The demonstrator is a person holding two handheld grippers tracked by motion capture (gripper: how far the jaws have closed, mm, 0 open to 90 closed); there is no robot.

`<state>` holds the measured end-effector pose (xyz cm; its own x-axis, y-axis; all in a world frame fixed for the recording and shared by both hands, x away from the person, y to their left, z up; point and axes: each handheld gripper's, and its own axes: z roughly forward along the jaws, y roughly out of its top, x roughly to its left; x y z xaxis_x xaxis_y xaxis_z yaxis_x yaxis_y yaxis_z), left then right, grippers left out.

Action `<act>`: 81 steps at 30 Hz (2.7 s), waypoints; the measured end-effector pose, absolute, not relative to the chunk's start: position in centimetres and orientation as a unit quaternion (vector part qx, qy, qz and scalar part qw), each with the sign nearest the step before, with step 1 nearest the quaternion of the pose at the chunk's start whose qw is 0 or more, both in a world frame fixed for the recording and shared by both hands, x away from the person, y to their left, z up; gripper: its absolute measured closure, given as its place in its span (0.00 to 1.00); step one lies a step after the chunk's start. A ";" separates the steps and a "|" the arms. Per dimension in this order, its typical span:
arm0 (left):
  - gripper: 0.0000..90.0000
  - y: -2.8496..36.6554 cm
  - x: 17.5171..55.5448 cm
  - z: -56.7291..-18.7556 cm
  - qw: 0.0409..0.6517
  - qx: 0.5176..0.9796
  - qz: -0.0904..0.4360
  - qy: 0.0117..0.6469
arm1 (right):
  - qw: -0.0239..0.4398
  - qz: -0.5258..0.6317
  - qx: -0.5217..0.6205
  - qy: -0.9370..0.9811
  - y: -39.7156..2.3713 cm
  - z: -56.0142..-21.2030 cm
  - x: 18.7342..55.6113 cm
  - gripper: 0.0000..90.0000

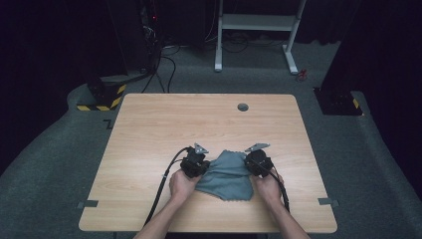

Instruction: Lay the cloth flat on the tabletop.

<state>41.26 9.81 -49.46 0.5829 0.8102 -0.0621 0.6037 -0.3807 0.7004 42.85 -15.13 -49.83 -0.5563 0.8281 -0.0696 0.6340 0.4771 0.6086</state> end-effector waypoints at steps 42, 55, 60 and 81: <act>0.95 6.4 39.8 -49.3 0.333 0.865 0.111 0.358 | 0.171 0.307 0.420 0.837 -13.6 -49.4 41.5 0.99; 0.69 8.1 40.7 -49.0 0.355 0.836 0.086 0.410 | 0.165 0.297 0.428 0.837 -14.1 -50.8 41.4 0.98; 0.72 6.2 40.8 -50.2 0.329 0.856 0.074 0.392 | 0.164 0.299 0.426 0.838 -14.2 -50.9 41.4 0.98; 0.91 6.6 43.0 -50.6 0.332 0.844 0.073 0.415 | 0.171 0.298 0.423 0.838 -14.1 -50.9 41.3 0.98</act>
